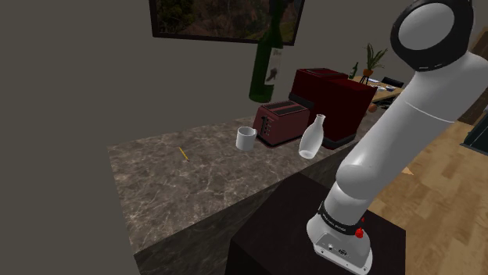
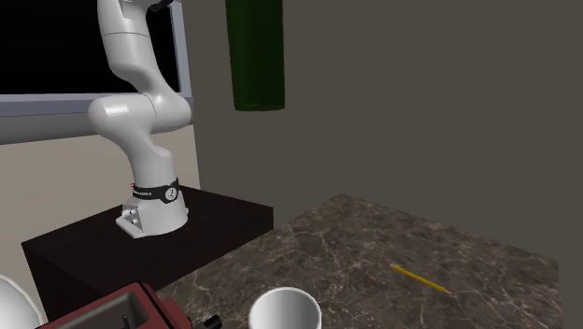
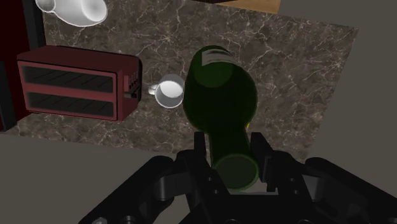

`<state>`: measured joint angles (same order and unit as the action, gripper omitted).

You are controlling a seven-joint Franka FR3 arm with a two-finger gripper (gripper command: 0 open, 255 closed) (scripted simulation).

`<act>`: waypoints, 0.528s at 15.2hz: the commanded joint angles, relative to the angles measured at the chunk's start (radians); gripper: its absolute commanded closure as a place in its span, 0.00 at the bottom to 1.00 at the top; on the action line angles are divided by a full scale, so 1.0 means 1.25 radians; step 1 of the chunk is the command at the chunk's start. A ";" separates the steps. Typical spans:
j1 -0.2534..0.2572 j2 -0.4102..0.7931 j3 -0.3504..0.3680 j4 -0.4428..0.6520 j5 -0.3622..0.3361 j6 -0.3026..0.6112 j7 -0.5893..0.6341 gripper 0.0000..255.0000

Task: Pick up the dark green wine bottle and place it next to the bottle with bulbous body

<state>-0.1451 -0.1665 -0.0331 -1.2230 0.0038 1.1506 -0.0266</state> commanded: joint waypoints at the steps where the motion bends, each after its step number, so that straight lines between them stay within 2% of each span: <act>1: -0.016 0.000 -0.027 0.010 0.000 -0.010 -0.045 1.00; 8: -0.082 0.067 -0.133 0.133 0.013 -0.069 -0.210 1.00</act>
<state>-0.2330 -0.1014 -0.1762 -1.0878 0.0154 1.0773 -0.2524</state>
